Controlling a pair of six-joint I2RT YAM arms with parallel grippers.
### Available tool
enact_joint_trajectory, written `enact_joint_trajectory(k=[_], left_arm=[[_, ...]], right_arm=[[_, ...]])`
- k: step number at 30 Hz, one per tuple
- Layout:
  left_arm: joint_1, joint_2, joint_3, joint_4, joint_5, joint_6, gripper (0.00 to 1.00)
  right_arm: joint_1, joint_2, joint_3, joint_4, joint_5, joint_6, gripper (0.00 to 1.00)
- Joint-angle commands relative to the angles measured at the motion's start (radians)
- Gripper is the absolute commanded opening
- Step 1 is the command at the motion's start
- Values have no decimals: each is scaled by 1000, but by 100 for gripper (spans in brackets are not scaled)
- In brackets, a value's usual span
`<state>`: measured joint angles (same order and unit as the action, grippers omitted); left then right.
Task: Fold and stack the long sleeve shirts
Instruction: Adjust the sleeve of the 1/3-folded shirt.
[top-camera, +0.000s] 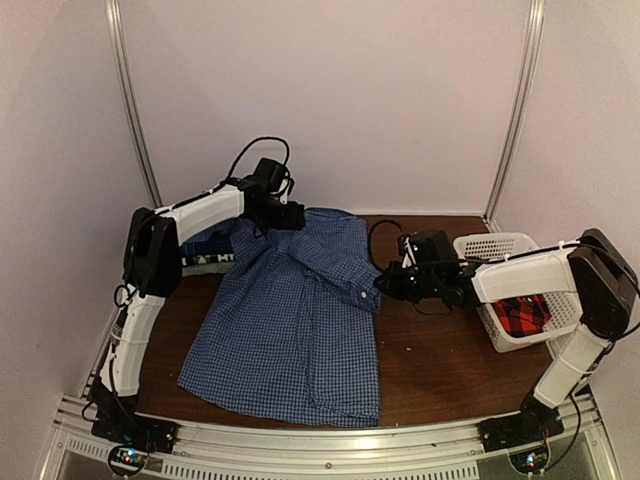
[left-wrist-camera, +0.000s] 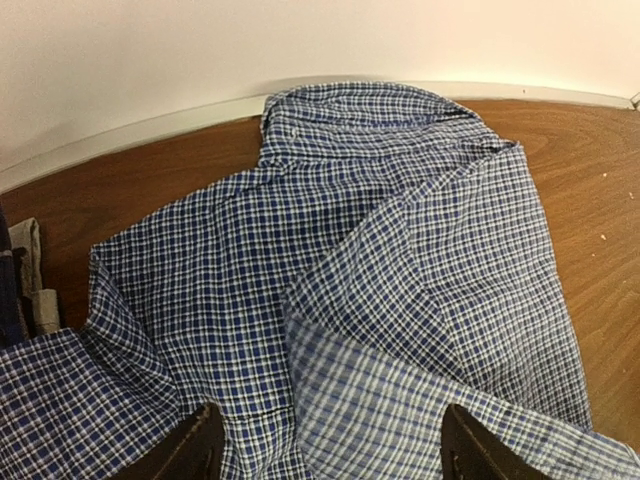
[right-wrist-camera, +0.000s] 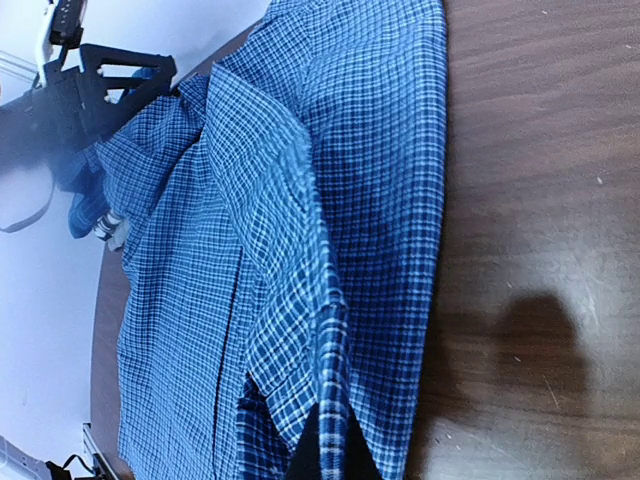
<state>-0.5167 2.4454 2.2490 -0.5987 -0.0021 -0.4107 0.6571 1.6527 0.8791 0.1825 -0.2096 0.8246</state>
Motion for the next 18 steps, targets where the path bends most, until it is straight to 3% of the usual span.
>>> enact_joint_trajectory(k=[1, 8, 18], left_arm=[[8, -131, -79, 52, 96, -19, 76], [7, -282, -408, 207, 208, -77, 74], [4, -348, -635, 306, 352, -131, 61]], right_arm=[[2, -105, -66, -30, 92, 80, 0], [18, -213, -45, -82, 79, 120, 0], [131, -303, -66, -165, 127, 265, 0]])
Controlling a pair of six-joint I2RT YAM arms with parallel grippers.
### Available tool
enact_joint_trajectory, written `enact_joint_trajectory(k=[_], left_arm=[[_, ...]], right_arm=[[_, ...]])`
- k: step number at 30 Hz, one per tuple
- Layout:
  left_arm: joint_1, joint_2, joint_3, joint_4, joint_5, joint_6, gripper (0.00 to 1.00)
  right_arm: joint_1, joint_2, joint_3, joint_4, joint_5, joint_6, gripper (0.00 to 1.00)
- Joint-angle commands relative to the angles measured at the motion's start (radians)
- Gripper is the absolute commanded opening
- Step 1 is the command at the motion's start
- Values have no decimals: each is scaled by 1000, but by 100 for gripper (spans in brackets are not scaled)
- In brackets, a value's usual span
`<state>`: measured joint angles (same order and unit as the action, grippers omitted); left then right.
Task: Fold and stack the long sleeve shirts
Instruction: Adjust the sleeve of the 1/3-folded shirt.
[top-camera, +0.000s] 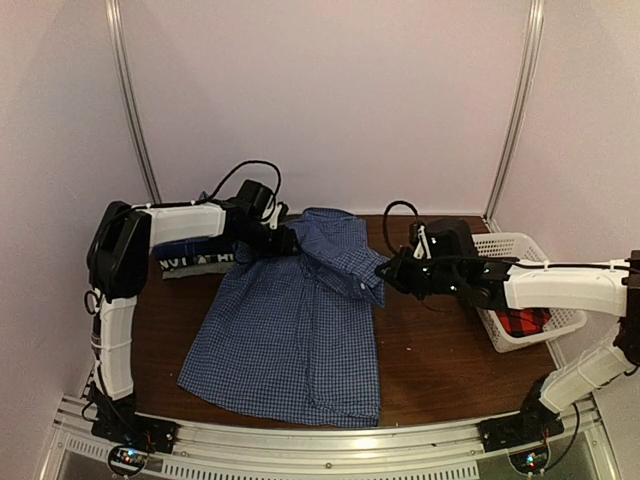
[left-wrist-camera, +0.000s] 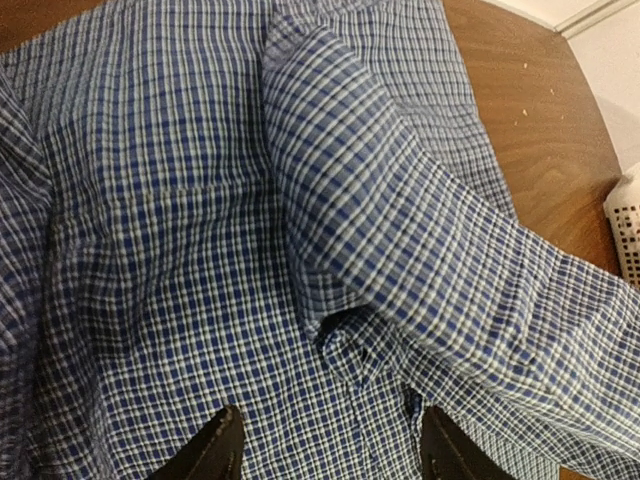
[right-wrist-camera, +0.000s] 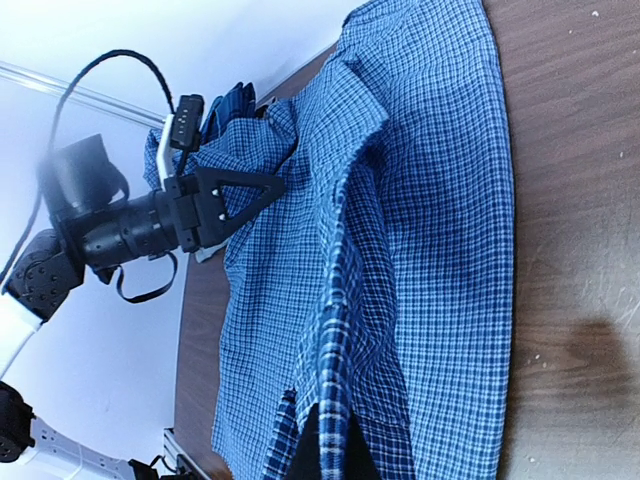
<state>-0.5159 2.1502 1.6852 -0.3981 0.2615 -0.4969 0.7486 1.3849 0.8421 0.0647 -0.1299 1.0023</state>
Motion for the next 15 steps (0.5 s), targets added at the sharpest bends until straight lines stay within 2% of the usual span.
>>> enact_joint_trajectory(k=[1, 5, 8, 12, 15], left_arm=[[-1, -58, -94, 125, 101, -54, 59], [-21, -60, -155, 176, 127, -74, 53], [-29, -50, -177, 204, 146, -95, 48], [-37, -55, -195, 229, 149, -111, 41], [-49, -62, -205, 243, 107, -102, 40]], right_arm=[[46, -48, -45, -56, 61, 102, 0], [48, -150, -100, -144, 124, 123, 0], [43, -194, -71, -203, 203, 98, 0], [19, -161, 27, -198, 200, 36, 0], [-7, -84, 112, -148, 154, -6, 0]])
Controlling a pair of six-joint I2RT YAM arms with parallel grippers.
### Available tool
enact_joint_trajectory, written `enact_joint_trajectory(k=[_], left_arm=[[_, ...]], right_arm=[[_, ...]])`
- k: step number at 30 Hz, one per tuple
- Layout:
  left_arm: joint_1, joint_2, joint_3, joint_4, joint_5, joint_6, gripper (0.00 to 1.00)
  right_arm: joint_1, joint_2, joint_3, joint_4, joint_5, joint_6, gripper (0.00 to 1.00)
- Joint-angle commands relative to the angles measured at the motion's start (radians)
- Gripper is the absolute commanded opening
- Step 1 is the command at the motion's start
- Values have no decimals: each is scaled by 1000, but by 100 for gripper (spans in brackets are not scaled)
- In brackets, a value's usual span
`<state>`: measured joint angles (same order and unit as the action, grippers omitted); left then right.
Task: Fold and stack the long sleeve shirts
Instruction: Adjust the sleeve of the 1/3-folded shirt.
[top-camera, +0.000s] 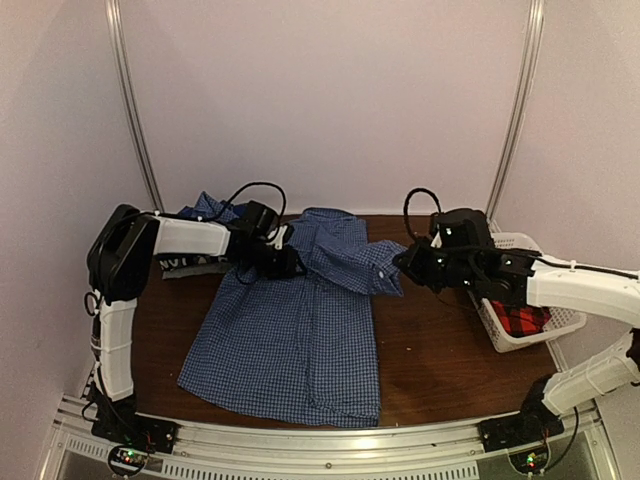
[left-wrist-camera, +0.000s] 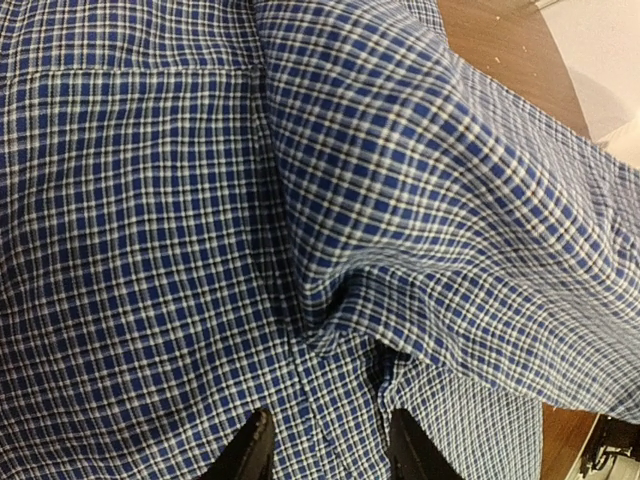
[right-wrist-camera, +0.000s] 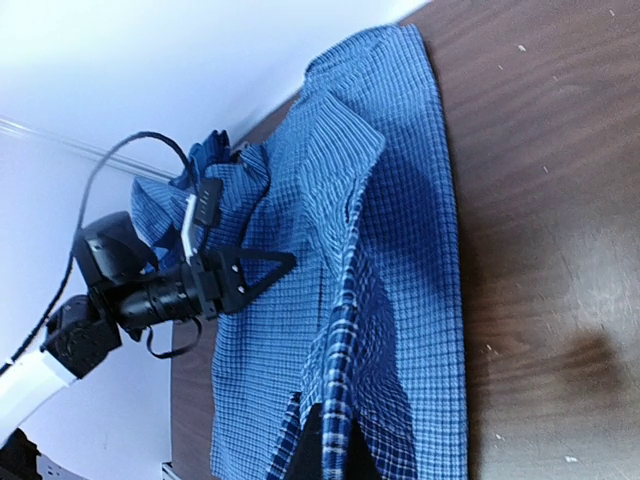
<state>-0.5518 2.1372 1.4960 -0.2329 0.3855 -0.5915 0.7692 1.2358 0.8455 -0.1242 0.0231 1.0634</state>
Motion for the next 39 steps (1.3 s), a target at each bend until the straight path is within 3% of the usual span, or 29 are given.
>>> enact_joint_trajectory(k=[1, 9, 17, 39], left_arm=[[-15, -49, -18, 83, -37, -3, 40], [-20, -45, -16, 95, -156, 12, 36], [-27, -51, -59, 199, -139, 69, 38], [-42, -1, -13, 278, -69, 208, 39]], right_arm=[[-31, 95, 145, 54, -8, -83, 0], [-90, 293, 393, 101, -90, -161, 0], [-106, 424, 602, 102, -164, -202, 0], [-120, 494, 703, 93, -192, -224, 0]])
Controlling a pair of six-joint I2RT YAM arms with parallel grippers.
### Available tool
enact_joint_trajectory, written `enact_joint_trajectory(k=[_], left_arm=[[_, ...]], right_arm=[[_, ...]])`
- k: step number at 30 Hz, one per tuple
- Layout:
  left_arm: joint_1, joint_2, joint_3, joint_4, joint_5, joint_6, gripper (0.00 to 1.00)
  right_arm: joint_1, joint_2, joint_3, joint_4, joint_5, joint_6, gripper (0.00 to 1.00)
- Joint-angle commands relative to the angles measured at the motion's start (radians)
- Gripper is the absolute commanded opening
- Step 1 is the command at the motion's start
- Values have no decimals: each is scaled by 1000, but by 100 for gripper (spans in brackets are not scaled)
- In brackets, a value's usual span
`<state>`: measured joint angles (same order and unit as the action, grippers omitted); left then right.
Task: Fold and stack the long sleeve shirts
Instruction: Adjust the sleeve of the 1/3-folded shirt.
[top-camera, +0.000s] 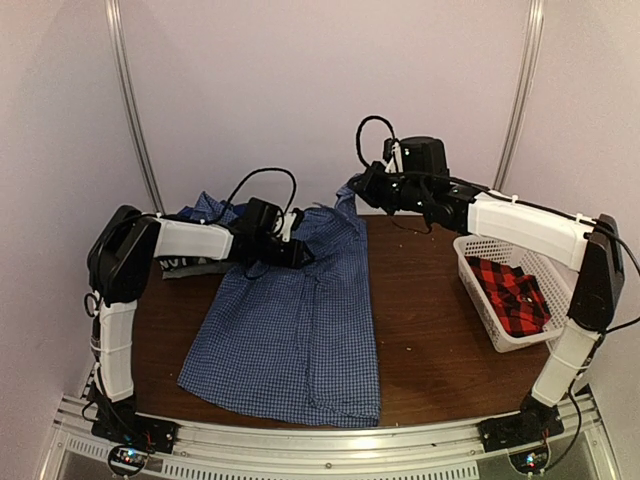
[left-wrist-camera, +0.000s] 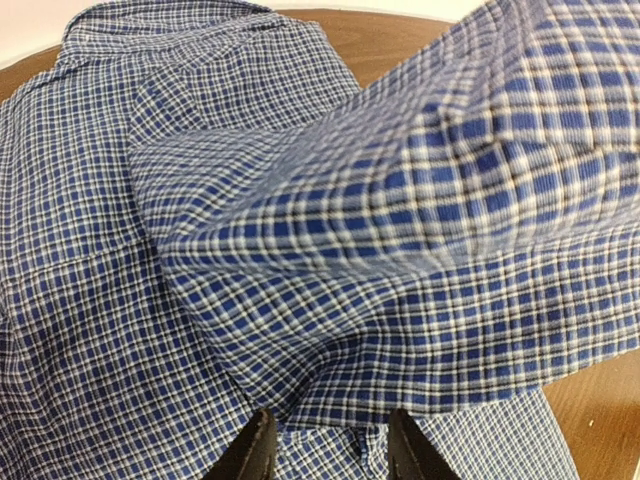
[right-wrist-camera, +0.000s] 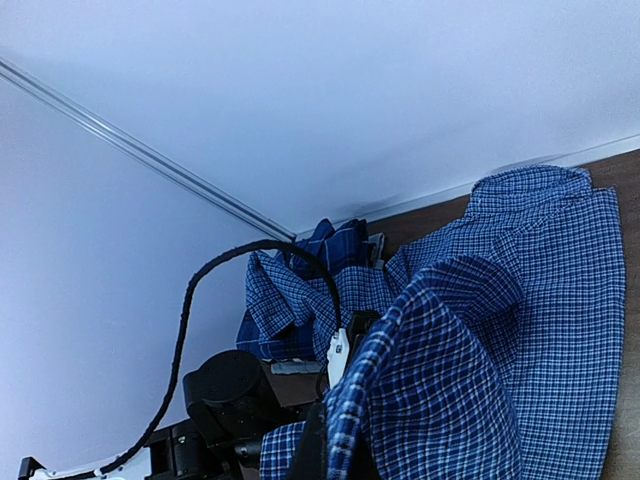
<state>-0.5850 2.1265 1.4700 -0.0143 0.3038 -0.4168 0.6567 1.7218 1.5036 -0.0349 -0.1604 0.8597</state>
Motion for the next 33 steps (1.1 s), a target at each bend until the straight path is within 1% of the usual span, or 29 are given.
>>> enact_joint_trajectory(k=[1, 10, 19, 24, 33], left_arm=[[-9, 12, 13, 62, 11, 37, 39], [-9, 34, -20, 111, 31, 89, 38], [-9, 27, -54, 140, 33, 99, 30], [-9, 32, -52, 140, 29, 110, 27], [-13, 53, -48, 126, 20, 135, 25]], right_arm=[[-7, 8, 48, 3, -7, -22, 0], [-12, 14, 54, 1, -7, -25, 0], [-13, 20, 54, -2, -5, -30, 0], [-15, 25, 59, -2, -8, -30, 0], [-17, 33, 68, -11, -2, -36, 0]])
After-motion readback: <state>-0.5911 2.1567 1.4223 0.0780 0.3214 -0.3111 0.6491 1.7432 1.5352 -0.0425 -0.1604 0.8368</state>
